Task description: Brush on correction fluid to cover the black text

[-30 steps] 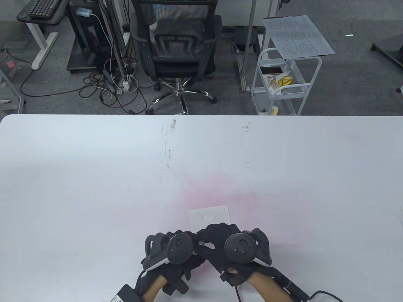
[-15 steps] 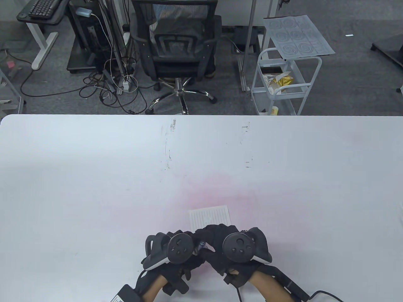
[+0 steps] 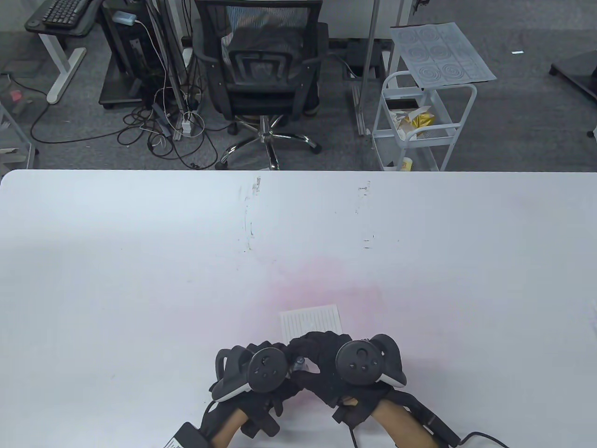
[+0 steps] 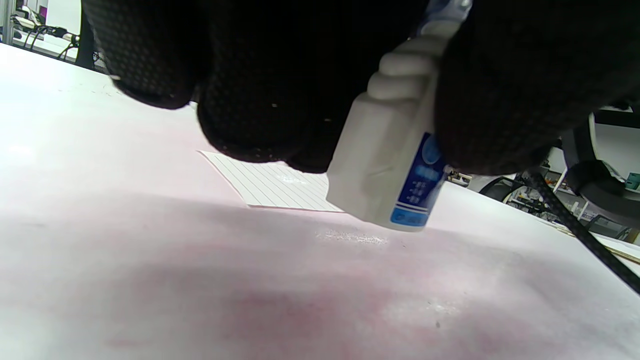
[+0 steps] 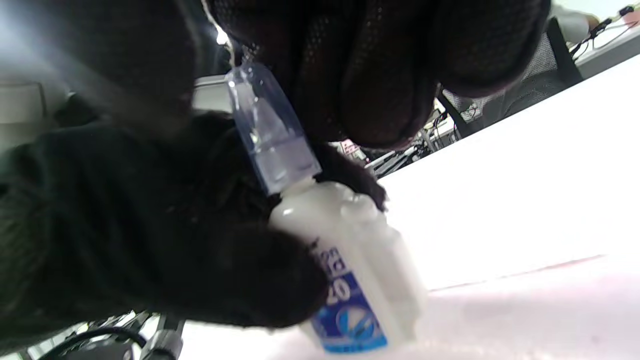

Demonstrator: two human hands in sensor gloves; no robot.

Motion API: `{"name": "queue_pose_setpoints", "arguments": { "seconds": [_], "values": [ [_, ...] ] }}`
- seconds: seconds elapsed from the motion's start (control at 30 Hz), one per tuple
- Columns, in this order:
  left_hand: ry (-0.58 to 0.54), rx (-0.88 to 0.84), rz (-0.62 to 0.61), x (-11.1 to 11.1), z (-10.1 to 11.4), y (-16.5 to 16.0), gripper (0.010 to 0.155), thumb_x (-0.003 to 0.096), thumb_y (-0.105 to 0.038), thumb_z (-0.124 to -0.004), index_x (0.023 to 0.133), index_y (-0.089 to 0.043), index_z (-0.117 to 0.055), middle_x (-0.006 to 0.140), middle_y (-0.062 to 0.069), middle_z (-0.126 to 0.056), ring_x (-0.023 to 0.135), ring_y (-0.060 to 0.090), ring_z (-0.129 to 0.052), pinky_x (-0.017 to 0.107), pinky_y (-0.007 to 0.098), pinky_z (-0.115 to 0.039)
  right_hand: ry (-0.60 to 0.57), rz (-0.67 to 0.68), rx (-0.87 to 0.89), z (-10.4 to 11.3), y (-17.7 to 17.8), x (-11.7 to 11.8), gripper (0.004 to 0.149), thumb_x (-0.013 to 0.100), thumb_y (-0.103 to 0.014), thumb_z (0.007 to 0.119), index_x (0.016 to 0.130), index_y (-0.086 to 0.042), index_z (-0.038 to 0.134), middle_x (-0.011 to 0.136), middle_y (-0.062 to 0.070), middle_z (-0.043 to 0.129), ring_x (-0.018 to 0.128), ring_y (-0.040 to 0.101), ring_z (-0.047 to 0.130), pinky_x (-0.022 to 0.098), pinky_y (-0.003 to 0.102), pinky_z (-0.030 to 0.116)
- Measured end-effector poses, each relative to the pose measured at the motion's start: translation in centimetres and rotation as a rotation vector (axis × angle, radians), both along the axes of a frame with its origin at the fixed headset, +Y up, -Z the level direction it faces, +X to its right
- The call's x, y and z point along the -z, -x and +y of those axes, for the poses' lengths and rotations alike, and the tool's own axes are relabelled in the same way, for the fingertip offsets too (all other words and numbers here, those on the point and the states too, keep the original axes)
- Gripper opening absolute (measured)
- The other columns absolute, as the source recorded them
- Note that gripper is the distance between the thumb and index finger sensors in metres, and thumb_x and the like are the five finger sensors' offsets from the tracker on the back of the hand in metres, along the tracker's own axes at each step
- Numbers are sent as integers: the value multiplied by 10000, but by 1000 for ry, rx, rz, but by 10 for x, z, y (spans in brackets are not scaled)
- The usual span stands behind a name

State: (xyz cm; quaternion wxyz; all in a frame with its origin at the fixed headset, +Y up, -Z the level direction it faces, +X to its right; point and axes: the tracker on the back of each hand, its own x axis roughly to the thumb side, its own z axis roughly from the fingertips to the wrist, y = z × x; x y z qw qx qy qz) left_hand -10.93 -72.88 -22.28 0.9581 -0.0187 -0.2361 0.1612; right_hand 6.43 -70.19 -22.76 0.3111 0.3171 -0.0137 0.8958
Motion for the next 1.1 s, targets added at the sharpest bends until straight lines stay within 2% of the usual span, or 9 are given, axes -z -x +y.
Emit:
{"name": "queue_pose_setpoints", "arguments": {
  "seconds": [0.1, 0.33, 0.43, 0.53, 0.6, 0.8, 0.97, 1.1],
  "values": [
    [-2, 13, -2, 0, -1, 0, 595, 276, -514, -984, 775, -205, -886, 677, 71, -1025, 495, 226, -1037, 540, 490, -822, -34, -46, -5, 1, 0, 0, 504, 345, -401, 897, 797, -184, 843, 744, 59, 893, 508, 279, 1010, 435, 501, 808],
    [-7, 19, -10, 0, -1, -2, 596, 276, -512, -985, 776, -204, -887, 678, 70, -1024, 496, 227, -1037, 541, 492, -820, -128, -153, -48, 1, -1, -1, 512, 293, -546, 922, 662, -192, 898, 578, 18, 950, 341, 217, 1028, 348, 468, 840],
    [-15, 25, -8, -1, 0, -2, 596, 277, -515, -984, 777, -204, -885, 677, 69, -1025, 496, 226, -1036, 541, 489, -822, -161, -159, -49, 2, -2, -2, 525, 308, -607, 871, 658, -217, 905, 593, 2, 956, 371, 227, 1035, 369, 471, 838],
    [-25, 23, -4, -1, 0, -1, 595, 277, -515, -984, 775, -203, -886, 675, 70, -1026, 495, 227, -1036, 543, 492, -818, -116, -142, 9, 0, -5, 0, 614, 322, -617, 850, 771, -199, 859, 725, 39, 904, 513, 288, 1008, 446, 508, 799],
    [-23, 18, -3, -1, 0, -1, 594, 276, -515, -984, 773, -204, -887, 673, 69, -1027, 493, 226, -1037, 539, 489, -823, -103, -108, 13, 0, -6, 1, 603, 331, -593, 857, 788, -201, 848, 749, 41, 892, 539, 297, 999, 461, 515, 789],
    [-22, 24, -5, -1, -1, -2, 595, 277, -515, -983, 774, -203, -887, 672, 71, -1027, 493, 226, -1037, 540, 491, -820, -115, -85, -18, -1, -2, -1, 490, 340, -484, 887, 741, -202, 881, 698, 33, 922, 499, 284, 1012, 445, 514, 799],
    [-29, 28, -5, -1, 0, -2, 594, 278, -513, -982, 775, -203, -888, 675, 70, -1026, 493, 225, -1037, 539, 488, -823, -135, -113, -37, 0, -1, -2, 491, 330, -506, 890, 711, -197, 883, 650, 24, 931, 445, 256, 1016, 423, 501, 809],
    [-28, 14, -4, -1, -1, -2, 594, 279, -516, -979, 777, -205, -886, 673, 70, -1026, 492, 224, -1037, 539, 488, -823, -139, -150, -31, 1, -6, -1, 508, 341, -557, 858, 715, -213, 891, 671, 19, 935, 475, 274, 1019, 438, 507, 804]
  ]
}}
